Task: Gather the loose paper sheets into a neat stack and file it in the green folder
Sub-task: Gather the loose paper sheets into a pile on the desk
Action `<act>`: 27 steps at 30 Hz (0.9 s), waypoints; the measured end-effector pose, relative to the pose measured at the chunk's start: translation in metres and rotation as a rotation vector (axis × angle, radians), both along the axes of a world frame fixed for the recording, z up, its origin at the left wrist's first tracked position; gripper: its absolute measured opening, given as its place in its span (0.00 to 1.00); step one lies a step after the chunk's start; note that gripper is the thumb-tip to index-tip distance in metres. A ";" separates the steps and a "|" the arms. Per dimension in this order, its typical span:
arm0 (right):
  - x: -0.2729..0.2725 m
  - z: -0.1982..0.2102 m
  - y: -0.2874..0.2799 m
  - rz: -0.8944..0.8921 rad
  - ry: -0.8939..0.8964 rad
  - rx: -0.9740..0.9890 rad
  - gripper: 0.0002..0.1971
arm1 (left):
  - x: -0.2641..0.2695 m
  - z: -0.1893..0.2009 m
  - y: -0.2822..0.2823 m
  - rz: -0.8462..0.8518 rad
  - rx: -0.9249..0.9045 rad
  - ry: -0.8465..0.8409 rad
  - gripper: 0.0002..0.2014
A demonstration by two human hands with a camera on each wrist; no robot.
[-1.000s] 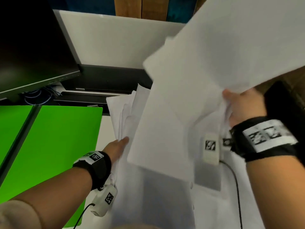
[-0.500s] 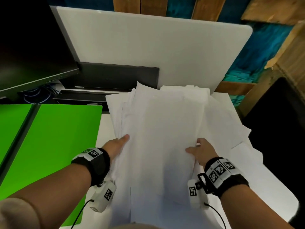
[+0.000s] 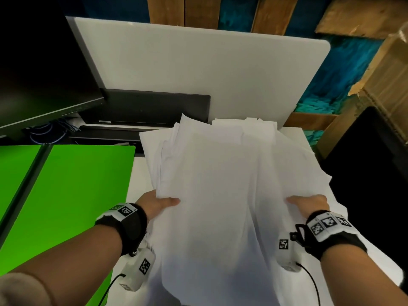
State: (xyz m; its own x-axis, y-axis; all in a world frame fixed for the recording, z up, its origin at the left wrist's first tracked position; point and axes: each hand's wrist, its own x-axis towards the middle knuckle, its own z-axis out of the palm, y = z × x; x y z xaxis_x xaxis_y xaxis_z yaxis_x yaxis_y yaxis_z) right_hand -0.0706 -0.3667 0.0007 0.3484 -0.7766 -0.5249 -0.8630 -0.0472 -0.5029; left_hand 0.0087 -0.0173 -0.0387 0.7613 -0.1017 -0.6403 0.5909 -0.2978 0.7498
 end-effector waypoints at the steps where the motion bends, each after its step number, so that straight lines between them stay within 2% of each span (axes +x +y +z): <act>1: -0.004 -0.005 -0.003 0.028 -0.011 0.077 0.42 | 0.000 0.001 0.000 0.003 -0.013 0.006 0.15; 3: -0.012 -0.010 -0.005 0.090 -0.012 0.095 0.33 | -0.001 0.004 -0.001 0.017 -0.042 0.023 0.18; 5: -0.021 -0.009 -0.005 0.117 -0.017 -0.003 0.24 | -0.002 0.005 -0.001 0.030 -0.052 0.025 0.18; 7: -0.031 -0.006 -0.010 0.081 -0.042 -0.089 0.22 | -0.002 0.006 -0.001 0.026 -0.029 0.017 0.18; 11: -0.047 -0.003 -0.012 -0.018 -0.084 -0.078 0.21 | 0.000 0.005 -0.002 -0.012 0.016 -0.010 0.22; 13: -0.045 -0.005 -0.008 -0.012 -0.103 -0.007 0.23 | 0.000 0.002 -0.002 -0.025 0.032 -0.014 0.29; 16: -0.035 -0.007 0.003 0.030 -0.117 0.049 0.25 | -0.001 0.001 -0.001 -0.022 0.041 -0.023 0.30; 19: -0.026 -0.004 0.009 0.075 -0.131 0.040 0.22 | -0.001 -0.002 0.001 -0.013 0.045 -0.038 0.36; 23: -0.024 0.003 0.005 -0.031 -0.120 -0.091 0.19 | -0.001 -0.006 0.003 0.004 0.030 -0.046 0.32; 25: -0.024 0.003 0.007 -0.004 -0.100 -0.043 0.21 | 0.000 -0.008 0.003 0.011 0.028 -0.051 0.29; 27: -0.022 0.001 0.013 0.034 -0.098 0.058 0.27 | 0.000 -0.009 0.003 0.016 0.028 -0.052 0.28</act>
State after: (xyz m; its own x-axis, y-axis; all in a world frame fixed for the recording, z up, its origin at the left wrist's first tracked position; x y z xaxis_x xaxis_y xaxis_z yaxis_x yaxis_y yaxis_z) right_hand -0.0925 -0.3541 0.0013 0.4255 -0.7326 -0.5313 -0.8083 -0.0436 -0.5872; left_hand 0.0087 -0.0144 -0.0474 0.7950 -0.0713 -0.6024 0.5564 -0.3100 0.7709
